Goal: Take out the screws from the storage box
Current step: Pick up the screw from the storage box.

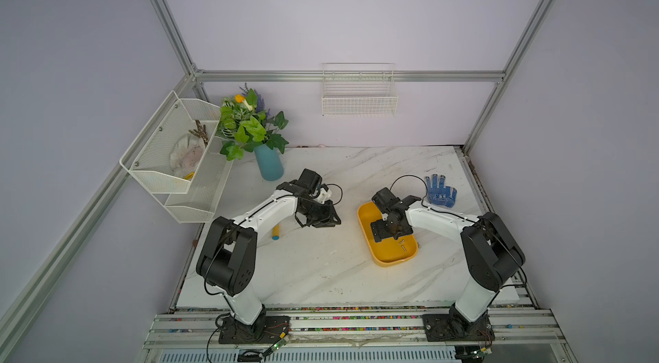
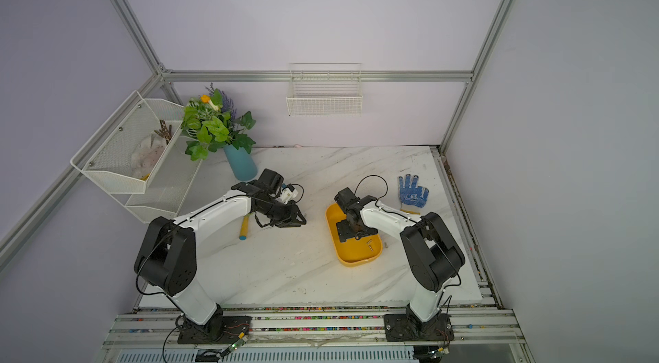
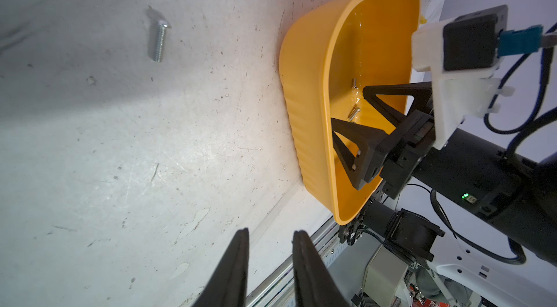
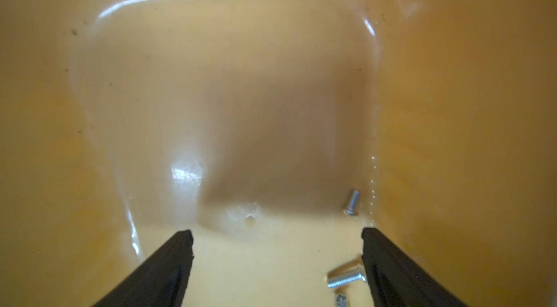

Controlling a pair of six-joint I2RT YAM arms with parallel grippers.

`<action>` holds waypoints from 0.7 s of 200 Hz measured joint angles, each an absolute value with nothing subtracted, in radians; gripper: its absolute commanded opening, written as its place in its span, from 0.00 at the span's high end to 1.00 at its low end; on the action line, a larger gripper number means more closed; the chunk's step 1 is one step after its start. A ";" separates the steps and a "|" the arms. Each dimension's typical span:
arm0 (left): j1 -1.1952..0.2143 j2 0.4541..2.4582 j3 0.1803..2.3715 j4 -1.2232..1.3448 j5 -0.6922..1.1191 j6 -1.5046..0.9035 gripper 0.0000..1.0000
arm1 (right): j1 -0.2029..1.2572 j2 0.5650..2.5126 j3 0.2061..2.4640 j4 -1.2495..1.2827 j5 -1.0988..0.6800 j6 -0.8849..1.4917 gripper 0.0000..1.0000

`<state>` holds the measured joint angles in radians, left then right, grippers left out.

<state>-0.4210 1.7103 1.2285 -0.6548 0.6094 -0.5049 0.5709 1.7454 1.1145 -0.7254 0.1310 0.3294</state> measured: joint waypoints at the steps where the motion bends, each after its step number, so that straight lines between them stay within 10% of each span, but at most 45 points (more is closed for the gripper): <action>1: -0.421 1.710 1.229 -0.655 0.609 -0.505 0.70 | 0.571 1.745 1.114 -0.725 0.132 0.329 0.07; 140: -0.421 1.716 1.229 -0.664 0.610 -0.500 0.70 | 0.572 1.801 1.106 -0.593 0.130 0.337 0.11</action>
<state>-0.4210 1.7161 1.2285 -0.6636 0.6098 -0.4999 0.5724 1.8008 1.1065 -0.5930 0.1295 0.3367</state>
